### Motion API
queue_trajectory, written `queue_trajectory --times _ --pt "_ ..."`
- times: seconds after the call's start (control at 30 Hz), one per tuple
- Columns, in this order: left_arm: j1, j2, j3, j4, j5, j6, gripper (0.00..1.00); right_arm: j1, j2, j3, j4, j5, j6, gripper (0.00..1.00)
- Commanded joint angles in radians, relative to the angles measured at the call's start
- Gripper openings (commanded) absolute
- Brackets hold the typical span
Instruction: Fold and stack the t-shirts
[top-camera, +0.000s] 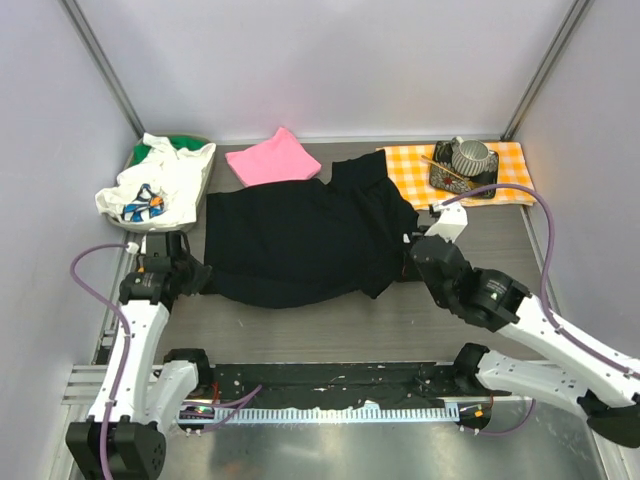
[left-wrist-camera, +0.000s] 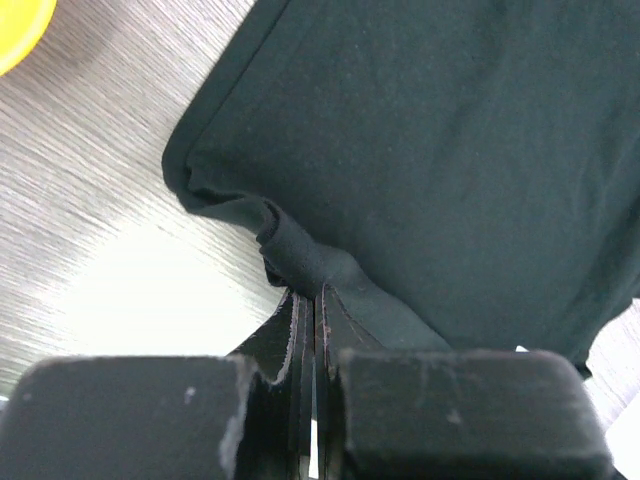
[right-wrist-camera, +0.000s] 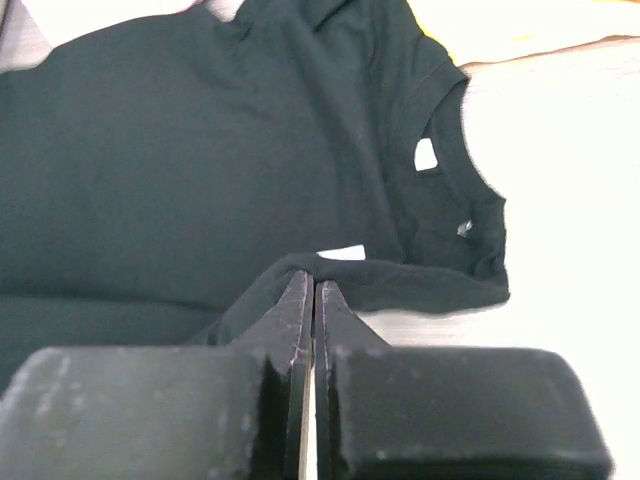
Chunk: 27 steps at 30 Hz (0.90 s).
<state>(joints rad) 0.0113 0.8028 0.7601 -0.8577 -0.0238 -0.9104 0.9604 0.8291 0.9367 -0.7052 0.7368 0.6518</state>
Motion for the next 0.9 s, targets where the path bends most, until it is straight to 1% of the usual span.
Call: queue_trajectory --times 0.0,0.07,0.17,0.3,0.6,0.67,0.8,0.87 --pt "-0.001 0.041 -0.001 0.103 -0.073 -0.008 0.0 -0.213 0.031 -0.038 0.216 -0.193 -0.109 0.01" --pt "-0.002 0.067 -0.001 0.12 -0.082 -0.015 0.0 -0.299 0.054 -0.041 0.252 -0.241 -0.141 0.01" --pt "-0.002 0.111 0.004 0.14 -0.085 -0.022 0.0 -0.36 0.103 -0.032 0.285 -0.319 -0.161 0.01" --pt "-0.002 0.159 -0.002 0.177 -0.088 -0.038 0.0 -0.409 0.149 -0.029 0.317 -0.402 -0.178 0.01" --pt "-0.002 0.242 -0.012 0.223 -0.08 -0.053 0.0 -0.468 0.235 0.034 0.358 -0.49 -0.195 0.01" --pt "-0.001 0.225 -0.015 0.215 -0.053 -0.056 0.0 -0.469 0.22 0.04 0.357 -0.513 -0.195 0.01" --pt "-0.002 0.125 -0.05 0.184 -0.018 -0.067 0.0 -0.469 0.17 0.048 0.331 -0.533 -0.208 0.01" --pt "-0.002 0.056 -0.08 0.151 0.005 -0.077 0.0 -0.469 0.163 0.056 0.291 -0.557 -0.211 0.01"
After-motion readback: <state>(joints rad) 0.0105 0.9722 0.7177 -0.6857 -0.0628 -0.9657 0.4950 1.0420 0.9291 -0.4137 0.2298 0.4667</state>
